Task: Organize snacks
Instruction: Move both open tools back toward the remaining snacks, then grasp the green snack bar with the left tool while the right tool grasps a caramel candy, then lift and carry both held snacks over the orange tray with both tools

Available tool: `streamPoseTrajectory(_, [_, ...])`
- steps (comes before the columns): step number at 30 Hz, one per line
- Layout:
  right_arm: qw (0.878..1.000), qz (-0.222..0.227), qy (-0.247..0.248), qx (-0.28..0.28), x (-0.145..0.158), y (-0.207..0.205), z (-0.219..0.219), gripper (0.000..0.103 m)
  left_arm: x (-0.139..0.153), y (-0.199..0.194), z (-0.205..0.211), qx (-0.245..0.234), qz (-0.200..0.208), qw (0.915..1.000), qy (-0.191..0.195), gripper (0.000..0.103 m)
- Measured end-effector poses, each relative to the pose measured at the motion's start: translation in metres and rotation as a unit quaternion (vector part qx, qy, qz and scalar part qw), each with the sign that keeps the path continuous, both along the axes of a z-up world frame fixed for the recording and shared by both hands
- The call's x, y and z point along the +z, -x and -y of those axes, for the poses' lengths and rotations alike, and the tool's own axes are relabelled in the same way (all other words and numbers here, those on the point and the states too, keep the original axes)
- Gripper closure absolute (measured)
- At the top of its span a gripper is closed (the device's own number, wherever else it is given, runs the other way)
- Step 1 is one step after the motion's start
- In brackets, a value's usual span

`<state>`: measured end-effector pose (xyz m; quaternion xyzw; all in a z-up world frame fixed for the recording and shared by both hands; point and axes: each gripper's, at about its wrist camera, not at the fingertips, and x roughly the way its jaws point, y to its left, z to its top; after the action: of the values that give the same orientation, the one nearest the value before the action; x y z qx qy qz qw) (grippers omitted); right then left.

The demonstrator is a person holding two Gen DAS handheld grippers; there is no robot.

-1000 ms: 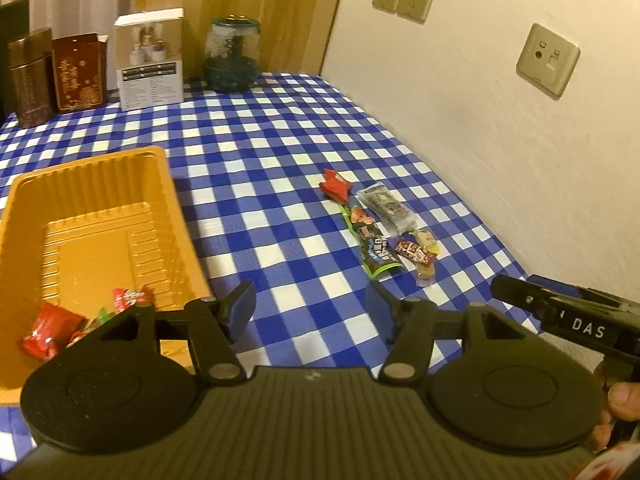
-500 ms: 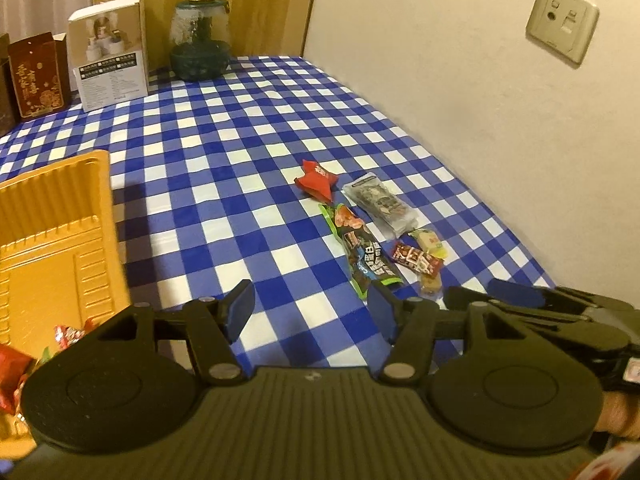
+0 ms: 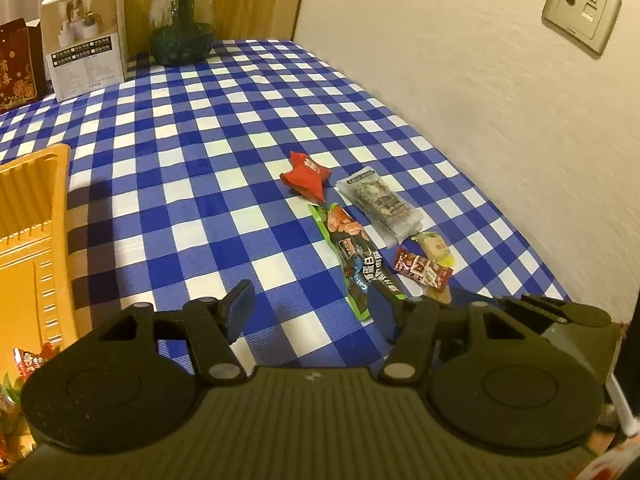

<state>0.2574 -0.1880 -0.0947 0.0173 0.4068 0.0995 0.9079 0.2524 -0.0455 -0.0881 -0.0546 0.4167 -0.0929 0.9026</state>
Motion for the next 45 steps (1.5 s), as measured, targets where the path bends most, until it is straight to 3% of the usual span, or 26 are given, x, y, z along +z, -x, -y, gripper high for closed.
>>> streamPoseTrajectory(13, [0.999, 0.020, -0.013, -0.042, 0.017, 0.015, 0.032, 0.078, -0.023, -0.021, 0.023, -0.034, -0.014, 0.9993, 0.010, 0.045])
streamPoseTrajectory(24, [0.998, 0.021, -0.020, -0.049, 0.020, 0.014, 0.044, 0.078, -0.041, -0.052, 0.039, -0.024, -0.005, 0.9992, 0.032, 0.059])
streamPoseTrajectory(29, [0.998, 0.019, -0.022, -0.048, 0.019, 0.014, 0.042, 0.078, -0.044, -0.057, 0.046, -0.038, 0.002, 0.9993, 0.000, 0.068])
streamPoseTrajectory(34, [0.998, 0.019, -0.027, -0.044, 0.019, 0.015, 0.039, 0.078, -0.039, -0.039, 0.036, -0.043, -0.014, 0.9988, -0.018, 0.070])
streamPoseTrajectory(40, [0.998, 0.022, -0.039, -0.033, 0.023, 0.019, 0.030, 0.078, -0.037, 0.002, 0.018, -0.047, -0.026, 0.9984, -0.016, 0.069])
streamPoseTrajectory(43, [0.999, 0.021, -0.039, -0.030, 0.024, 0.022, 0.026, 0.078, -0.038, 0.013, 0.010, -0.031, -0.011, 0.9994, -0.010, 0.048])
streamPoseTrajectory(45, [0.999, 0.020, -0.039, -0.030, 0.024, 0.023, 0.025, 0.078, -0.039, 0.016, 0.008, -0.025, -0.003, 0.9996, -0.013, 0.048])
